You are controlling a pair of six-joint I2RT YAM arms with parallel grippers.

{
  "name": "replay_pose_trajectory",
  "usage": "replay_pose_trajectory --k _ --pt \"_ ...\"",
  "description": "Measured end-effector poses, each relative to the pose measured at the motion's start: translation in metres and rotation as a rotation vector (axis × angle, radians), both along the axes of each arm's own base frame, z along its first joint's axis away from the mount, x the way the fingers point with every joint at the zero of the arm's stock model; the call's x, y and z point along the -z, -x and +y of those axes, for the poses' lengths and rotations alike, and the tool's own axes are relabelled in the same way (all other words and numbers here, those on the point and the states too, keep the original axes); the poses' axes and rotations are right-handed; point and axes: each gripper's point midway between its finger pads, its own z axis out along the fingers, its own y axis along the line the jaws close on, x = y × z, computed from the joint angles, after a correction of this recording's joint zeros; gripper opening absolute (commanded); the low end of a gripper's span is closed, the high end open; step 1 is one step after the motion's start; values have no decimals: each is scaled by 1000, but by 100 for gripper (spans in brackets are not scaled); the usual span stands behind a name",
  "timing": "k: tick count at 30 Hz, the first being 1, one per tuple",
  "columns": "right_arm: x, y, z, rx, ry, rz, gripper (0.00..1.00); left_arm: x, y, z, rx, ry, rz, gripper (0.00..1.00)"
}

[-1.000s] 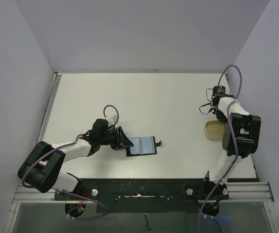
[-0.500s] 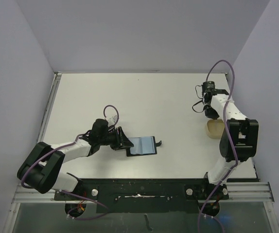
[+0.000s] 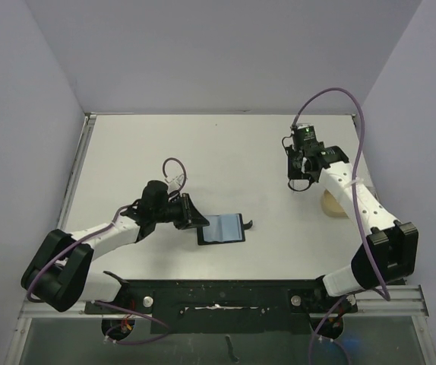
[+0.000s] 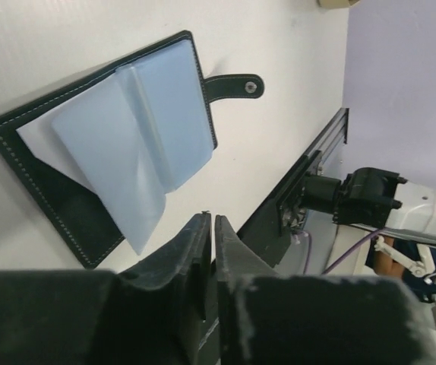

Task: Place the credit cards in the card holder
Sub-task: Insert the credit card into the card holder.

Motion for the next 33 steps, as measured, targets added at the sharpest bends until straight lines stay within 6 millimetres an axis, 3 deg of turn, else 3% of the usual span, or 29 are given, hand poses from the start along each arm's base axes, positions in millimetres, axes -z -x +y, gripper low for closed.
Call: replay_pose_trajectory --k 7,15,19,26,33 --pt "-4 28 74 -162 -291 -76 0 -7 -5 -7 16 30 -6 0" --pt "31 64 139 -273 -591 -12 0 25 -9 -4 -22 -31 64 0" --pt "36 77 164 -311 -709 10 0 44 -10 5 -60 -97 87 0" --pt "44 78 190 -371 -817 39 0 74 -3 20 -104 -185 132 0" --pt "75 83 194 -368 -828 117 0 75 -2 20 -109 -192 125 0"
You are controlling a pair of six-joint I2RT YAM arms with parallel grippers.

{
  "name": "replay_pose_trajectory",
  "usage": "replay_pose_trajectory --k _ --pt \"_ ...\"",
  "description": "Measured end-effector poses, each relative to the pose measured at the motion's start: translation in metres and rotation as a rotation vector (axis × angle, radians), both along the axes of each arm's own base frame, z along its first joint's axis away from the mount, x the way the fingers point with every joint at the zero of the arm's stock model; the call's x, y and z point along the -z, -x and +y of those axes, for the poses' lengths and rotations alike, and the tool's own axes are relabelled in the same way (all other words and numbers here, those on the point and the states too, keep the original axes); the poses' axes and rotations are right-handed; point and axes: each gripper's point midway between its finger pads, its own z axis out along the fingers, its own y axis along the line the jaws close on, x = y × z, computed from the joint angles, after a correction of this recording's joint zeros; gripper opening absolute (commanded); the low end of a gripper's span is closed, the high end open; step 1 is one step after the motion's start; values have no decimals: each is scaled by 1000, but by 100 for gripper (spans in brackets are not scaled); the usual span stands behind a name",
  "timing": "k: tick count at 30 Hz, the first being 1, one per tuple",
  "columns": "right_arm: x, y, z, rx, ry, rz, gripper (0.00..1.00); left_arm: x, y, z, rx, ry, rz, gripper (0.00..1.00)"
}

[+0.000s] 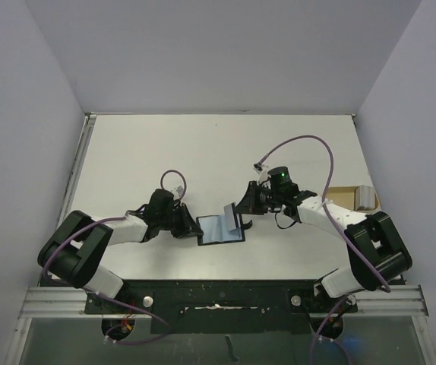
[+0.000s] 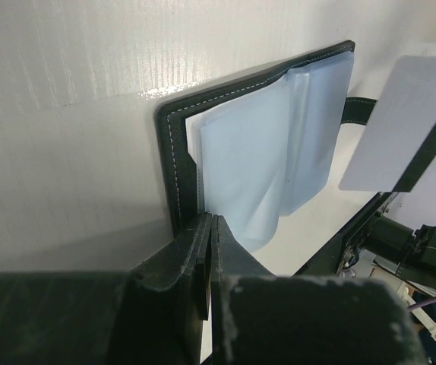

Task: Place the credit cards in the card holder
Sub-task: Insert the credit card into the card holder.

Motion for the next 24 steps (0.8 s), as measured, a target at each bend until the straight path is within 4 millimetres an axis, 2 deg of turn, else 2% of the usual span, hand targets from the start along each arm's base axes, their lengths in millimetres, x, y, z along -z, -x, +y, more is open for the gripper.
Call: replay_pose_trajectory --k 6,16,24 --pt "15 1 1 -9 6 30 0 0 0 2 -7 -4 -13 0" --pt "22 -3 -3 1 14 38 0 0 1 2 -8 -8 -20 0" --pt "30 1 -8 -5 18 49 0 0 0 3 -12 -12 -22 0"
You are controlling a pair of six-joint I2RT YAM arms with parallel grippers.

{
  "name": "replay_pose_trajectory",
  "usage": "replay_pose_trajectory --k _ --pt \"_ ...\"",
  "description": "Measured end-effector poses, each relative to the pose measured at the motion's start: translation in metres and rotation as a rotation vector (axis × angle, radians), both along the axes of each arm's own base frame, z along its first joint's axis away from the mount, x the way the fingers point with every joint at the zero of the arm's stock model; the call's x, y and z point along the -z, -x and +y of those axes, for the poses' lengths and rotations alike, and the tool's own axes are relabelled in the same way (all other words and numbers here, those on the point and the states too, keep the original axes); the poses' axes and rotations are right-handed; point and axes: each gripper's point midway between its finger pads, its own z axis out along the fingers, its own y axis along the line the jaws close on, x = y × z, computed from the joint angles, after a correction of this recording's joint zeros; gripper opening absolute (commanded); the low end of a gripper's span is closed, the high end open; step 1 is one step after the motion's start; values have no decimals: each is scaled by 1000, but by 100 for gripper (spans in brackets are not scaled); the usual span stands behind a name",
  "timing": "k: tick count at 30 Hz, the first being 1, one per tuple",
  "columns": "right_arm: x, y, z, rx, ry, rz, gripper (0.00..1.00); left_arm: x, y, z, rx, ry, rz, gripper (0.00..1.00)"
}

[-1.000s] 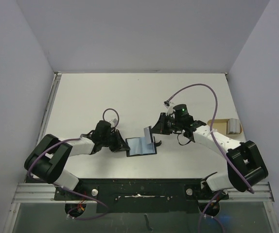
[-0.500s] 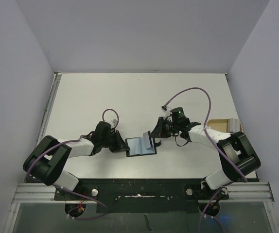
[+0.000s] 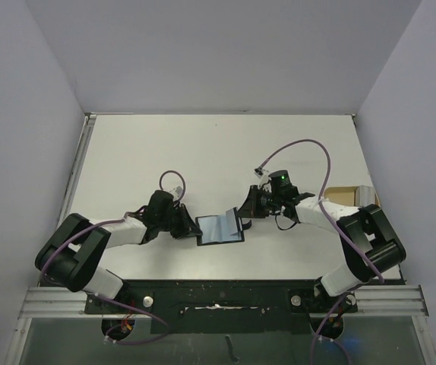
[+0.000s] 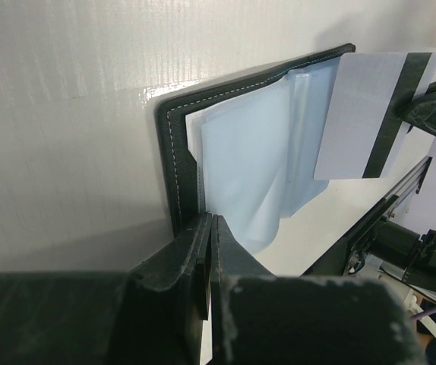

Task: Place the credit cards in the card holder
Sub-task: Insert the credit card into the card holder.

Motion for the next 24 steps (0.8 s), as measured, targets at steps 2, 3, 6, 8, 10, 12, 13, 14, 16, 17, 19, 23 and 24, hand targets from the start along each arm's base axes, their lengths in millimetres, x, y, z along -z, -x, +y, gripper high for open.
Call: replay_pose_trajectory --k 2,3,6,8,10,12,13,14,16,17,19,23,24 --pt "2 0 1 -4 -7 7 0 0 0 1 -4 -6 -2 0" --pt "5 0 1 -6 -12 15 0 0 0 2 -6 -10 -4 0" --pt "8 3 4 -9 -34 38 0 0 0 4 -10 -15 -8 0" --pt "9 5 6 -8 -51 52 0 0 0 4 -12 -16 -8 0" --pt "9 5 9 -11 -74 62 0 0 0 4 -12 -16 -9 0" --pt "8 7 12 -13 -94 74 0 1 0 4 -12 -16 -9 0" --pt "8 7 13 -14 -103 79 0 1 0 4 -12 -16 -9 0" --pt "8 8 15 -15 -109 85 0 0 0 4 -12 -16 -9 0" --pt "8 11 18 -22 -119 89 0 0 0 4 -12 -16 -9 2" --pt "7 11 20 -28 -123 86 0 0 0 4 -12 -16 -10 3" --pt "8 12 23 -38 -128 86 0 1 0 4 -14 -18 -10 4" --pt "14 16 27 -56 -124 99 0 1 0 5 -15 -19 -11 5" --pt "16 16 28 -56 -124 101 0 1 0 5 -16 -19 -11 6"
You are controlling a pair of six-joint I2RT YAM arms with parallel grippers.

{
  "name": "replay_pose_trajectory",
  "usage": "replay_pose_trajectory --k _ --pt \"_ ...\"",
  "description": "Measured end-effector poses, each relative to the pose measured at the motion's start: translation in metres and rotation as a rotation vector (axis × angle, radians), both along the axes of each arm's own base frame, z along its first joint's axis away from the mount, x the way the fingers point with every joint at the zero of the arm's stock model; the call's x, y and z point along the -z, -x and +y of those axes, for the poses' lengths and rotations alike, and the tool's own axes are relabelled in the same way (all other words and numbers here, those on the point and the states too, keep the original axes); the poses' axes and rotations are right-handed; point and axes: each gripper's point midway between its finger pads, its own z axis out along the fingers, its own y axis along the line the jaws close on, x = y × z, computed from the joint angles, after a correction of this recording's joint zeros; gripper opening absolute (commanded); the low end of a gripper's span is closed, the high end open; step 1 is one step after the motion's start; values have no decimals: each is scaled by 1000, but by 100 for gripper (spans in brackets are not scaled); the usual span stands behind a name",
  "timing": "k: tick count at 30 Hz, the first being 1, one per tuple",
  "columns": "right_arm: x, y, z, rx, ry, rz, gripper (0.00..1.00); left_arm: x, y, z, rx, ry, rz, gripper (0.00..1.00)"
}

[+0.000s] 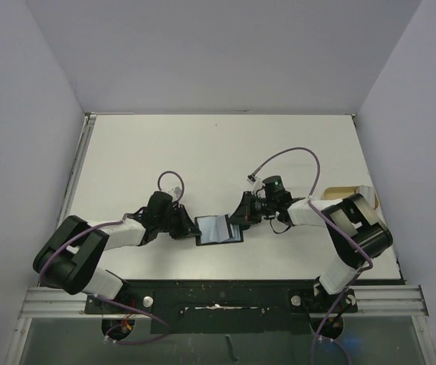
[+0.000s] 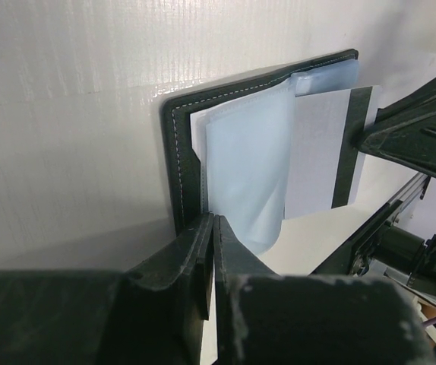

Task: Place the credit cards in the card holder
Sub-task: Insert the credit card into the card holder.

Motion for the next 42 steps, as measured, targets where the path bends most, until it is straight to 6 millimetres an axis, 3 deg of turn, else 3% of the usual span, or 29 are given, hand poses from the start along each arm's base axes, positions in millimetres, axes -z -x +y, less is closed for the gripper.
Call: replay_pose_trajectory --k 7,19,26,32,42 --pt "9 1 4 -9 -9 25 0 -1 0 0 -3 4 -3 12" --pt "4 2 10 -35 -38 5 0 -5 1 3 -4 -18 1 27" --pt "4 3 10 -37 -42 6 0 -9 1 18 -42 -100 -6 31" --pt "2 3 11 -37 -51 12 0 -9 4 27 -60 -141 -5 30" --pt "-2 4 19 -46 -86 15 0 -1 6 27 -47 -142 2 18"
